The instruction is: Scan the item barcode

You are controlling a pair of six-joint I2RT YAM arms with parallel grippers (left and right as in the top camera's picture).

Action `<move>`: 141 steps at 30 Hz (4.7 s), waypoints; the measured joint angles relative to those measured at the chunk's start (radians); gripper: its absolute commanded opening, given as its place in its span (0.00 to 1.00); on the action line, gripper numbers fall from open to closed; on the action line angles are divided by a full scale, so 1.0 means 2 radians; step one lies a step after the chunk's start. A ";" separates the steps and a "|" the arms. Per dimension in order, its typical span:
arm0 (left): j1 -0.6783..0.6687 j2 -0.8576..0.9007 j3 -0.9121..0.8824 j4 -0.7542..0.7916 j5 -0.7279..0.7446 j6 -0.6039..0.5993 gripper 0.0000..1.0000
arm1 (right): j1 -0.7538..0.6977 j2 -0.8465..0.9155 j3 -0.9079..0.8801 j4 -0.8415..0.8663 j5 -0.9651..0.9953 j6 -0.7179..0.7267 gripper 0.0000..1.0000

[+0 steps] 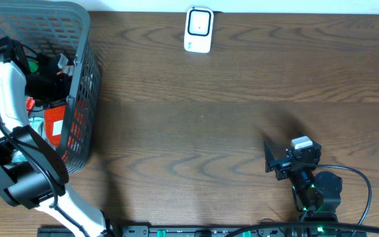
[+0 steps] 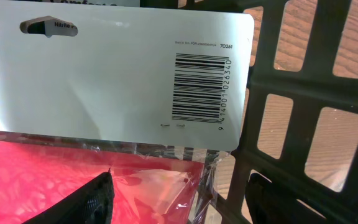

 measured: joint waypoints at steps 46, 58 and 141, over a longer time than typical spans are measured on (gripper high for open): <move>0.089 -0.067 0.127 0.101 -0.046 -0.088 0.79 | 0.003 0.002 -0.001 -0.030 0.000 0.000 0.99; 0.088 -0.096 0.127 0.097 -0.045 -0.084 0.79 | 0.003 0.002 -0.001 -0.030 0.000 0.000 0.99; 0.060 -0.066 0.127 0.171 -0.071 -0.107 0.79 | 0.003 0.002 -0.001 -0.030 0.000 0.000 0.99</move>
